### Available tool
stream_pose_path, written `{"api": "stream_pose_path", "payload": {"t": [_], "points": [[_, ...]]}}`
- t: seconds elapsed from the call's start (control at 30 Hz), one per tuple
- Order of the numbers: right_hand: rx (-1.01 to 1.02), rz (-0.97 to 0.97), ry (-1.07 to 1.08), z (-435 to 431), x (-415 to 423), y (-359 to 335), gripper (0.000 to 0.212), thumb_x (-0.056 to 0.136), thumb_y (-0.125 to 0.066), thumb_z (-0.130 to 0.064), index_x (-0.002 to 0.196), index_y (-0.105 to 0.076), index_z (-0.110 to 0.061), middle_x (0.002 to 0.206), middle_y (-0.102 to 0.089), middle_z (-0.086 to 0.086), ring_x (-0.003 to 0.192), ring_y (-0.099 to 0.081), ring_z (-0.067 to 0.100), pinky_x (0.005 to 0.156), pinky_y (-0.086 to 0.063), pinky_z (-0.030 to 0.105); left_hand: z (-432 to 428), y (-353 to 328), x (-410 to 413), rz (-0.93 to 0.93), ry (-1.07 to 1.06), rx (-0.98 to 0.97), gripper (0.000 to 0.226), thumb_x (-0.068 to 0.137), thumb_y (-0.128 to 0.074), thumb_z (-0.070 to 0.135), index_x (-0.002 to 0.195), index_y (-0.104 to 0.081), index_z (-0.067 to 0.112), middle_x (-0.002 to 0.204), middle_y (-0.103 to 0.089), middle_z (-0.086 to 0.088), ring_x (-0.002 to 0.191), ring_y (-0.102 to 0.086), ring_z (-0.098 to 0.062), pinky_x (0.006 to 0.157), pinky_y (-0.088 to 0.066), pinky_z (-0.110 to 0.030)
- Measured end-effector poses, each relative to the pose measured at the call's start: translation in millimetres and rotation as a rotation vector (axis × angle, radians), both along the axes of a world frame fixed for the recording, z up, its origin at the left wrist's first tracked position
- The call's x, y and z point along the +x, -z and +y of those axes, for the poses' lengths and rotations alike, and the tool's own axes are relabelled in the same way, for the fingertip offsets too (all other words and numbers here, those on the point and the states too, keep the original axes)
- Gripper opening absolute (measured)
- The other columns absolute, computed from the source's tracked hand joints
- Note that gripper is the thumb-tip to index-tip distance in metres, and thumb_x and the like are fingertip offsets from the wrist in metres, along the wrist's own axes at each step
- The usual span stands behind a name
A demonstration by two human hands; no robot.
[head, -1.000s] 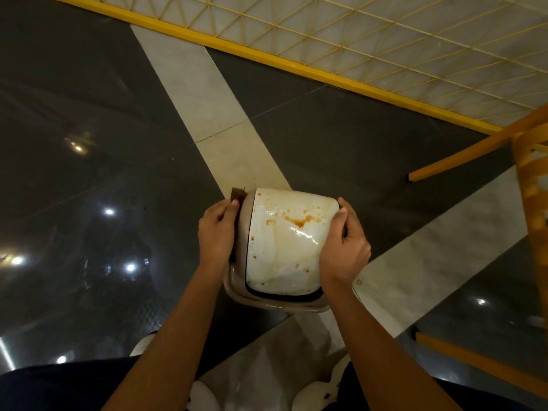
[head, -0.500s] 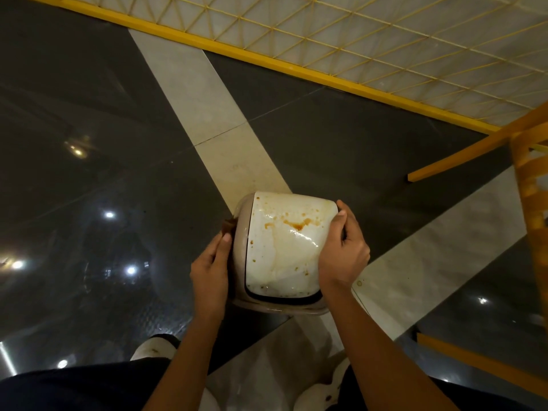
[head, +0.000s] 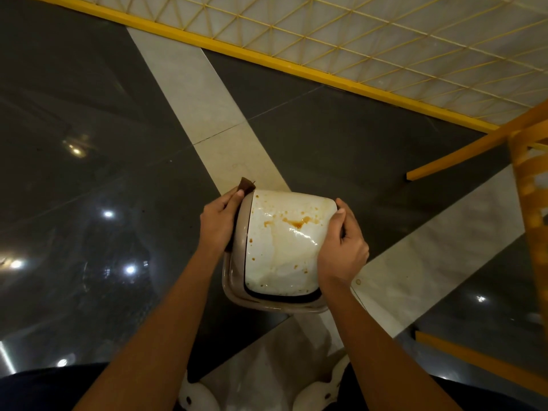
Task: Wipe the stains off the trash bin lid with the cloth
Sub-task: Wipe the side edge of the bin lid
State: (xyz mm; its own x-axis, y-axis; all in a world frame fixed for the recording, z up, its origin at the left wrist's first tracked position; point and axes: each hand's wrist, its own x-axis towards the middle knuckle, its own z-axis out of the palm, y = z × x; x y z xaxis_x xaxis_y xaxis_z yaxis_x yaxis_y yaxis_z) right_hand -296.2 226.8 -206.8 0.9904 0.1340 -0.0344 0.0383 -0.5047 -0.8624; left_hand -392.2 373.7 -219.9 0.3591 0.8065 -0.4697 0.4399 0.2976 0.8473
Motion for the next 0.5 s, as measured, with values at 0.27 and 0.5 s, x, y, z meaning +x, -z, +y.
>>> {"api": "stream_pose_path", "payload": {"t": [0.27,0.5], "points": [[0.003,0.015,-0.004,-1,0,2,0.041,0.091,-0.037,-0.044,0.119,-0.062,-0.027,0.119,-0.064,-0.007,0.101,-0.061,0.01,0.081,-0.051,0.023,-85,-7,-61,-0.058,-0.312,-0.101,0.031,0.091,-0.054,0.027,0.119,-0.062,0.019,0.113,-0.067,0.003,0.104,-0.06,-0.005,0.096,-0.047,-0.033],[0.009,0.024,-0.021,-1,1,0,0.033,0.096,-0.041,-0.034,0.12,-0.061,-0.024,0.121,-0.063,-0.004,0.102,-0.058,0.006,0.077,-0.04,0.008,-108,-17,-43,-0.107,-0.585,-0.072,0.026,0.091,-0.055,0.027,0.116,-0.064,0.024,0.109,-0.067,0.009,0.109,-0.059,-0.008,0.095,-0.047,-0.031]]}}
